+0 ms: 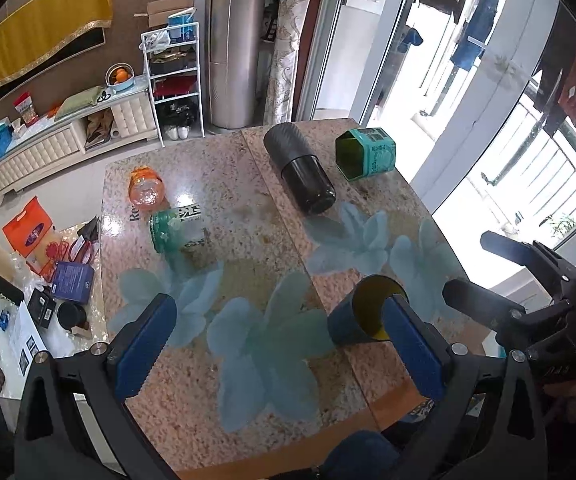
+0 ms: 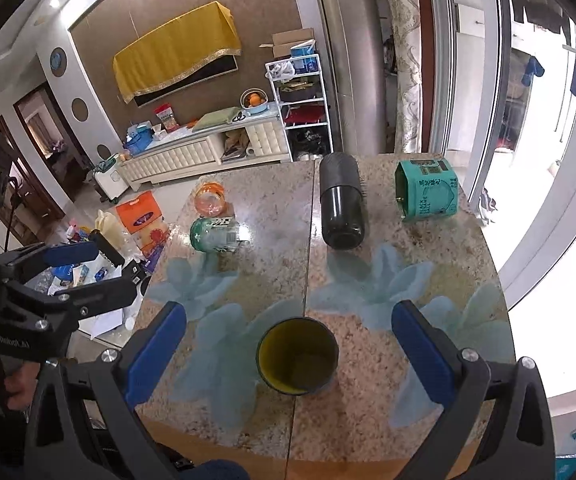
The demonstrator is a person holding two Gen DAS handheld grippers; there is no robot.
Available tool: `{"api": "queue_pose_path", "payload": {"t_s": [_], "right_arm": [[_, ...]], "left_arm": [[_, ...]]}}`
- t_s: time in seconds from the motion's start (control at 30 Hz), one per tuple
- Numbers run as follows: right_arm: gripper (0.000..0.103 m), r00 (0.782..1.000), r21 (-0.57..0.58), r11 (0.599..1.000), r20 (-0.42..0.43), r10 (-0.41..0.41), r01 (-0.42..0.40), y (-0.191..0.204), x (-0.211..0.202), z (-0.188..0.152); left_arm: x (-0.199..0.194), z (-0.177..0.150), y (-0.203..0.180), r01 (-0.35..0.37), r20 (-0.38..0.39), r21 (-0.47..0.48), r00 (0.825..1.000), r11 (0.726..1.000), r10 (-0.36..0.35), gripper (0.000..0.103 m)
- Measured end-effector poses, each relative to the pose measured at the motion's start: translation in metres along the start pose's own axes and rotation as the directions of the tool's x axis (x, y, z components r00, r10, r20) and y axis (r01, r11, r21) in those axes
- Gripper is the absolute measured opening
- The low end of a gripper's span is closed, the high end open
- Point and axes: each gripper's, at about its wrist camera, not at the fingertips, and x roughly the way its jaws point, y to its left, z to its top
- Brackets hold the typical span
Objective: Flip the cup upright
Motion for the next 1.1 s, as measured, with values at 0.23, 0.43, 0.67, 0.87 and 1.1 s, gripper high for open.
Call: {"api": "queue_pose_path", "payload": {"t_s": [0.23, 0.43, 0.67, 0.87, 1.1], "right_arm": [[0.103, 1.0, 0.004, 1.0, -0.011, -0.015, 0.015, 0.011, 0.001, 0.008], [0.103, 1.0, 0.012, 1.0, -0.018, -0.019, 0.019, 0.01, 0.003, 0.006], [0.103, 1.0, 0.013, 1.0, -0.021, -0.015, 0.015, 0.011, 0.002, 0.006], [0.103, 1.0, 0.011, 1.0, -0.023, -0.016, 0.016, 0.012, 0.003, 0.006], [0.103, 1.0, 0.011, 1.0, -0.017, -0.013, 0.013, 0.011, 0.003, 0.006]], "left_arm": [[0.002, 0.001, 0.0, 0.003, -0.003, 0.005, 1.0, 1.0, -0.003, 0.103], [0.003, 0.002, 0.001, 0.005, -0.007, 0.018, 1.0, 1.0, -0.004, 0.103], [0.005, 0.002, 0.002, 0.009, -0.02, 0.018, 1.0, 1.0, -0.008, 0.103], [0.009, 0.002, 0.004, -0.002, -0.023, 0.016, 1.0, 1.0, 0.002, 0.103], [0.009, 0.003, 0.006, -0.017, -0.012, 0.015, 1.0, 1.0, 0.018, 0.103]]}}
